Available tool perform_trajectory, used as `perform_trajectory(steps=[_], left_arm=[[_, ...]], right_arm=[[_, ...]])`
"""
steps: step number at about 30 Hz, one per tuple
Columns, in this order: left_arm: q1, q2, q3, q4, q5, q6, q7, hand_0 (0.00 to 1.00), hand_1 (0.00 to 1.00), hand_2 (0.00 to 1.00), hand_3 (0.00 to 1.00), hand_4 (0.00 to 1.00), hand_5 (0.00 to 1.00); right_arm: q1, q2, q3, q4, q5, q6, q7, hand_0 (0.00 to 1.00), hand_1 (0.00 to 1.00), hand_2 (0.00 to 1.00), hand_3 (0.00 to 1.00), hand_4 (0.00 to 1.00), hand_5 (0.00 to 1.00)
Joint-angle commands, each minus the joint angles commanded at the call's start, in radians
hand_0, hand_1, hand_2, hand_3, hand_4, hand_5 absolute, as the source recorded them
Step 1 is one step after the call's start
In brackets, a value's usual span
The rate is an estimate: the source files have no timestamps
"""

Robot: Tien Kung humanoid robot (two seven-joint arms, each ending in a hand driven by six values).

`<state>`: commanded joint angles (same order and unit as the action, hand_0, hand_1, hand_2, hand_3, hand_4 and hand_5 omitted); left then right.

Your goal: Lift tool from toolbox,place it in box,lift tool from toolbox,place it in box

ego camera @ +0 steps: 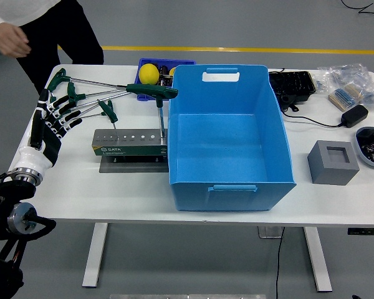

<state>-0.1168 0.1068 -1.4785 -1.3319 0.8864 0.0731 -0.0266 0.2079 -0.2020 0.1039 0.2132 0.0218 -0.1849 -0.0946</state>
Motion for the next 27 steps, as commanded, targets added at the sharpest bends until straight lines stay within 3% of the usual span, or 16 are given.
perform_trajectory(steps=[27], left_arm=[[-0.004,-0.001,0.009,0.0,0.009,0.002,0.001,0.698,0.709,0.779,0.747,0.935,0.871]], right_arm=[[0.001,-0.003,-0.007,0.0,0.015,0.0,0.003,0.703,0.694,0.737,0.6,0.831,0.719]])
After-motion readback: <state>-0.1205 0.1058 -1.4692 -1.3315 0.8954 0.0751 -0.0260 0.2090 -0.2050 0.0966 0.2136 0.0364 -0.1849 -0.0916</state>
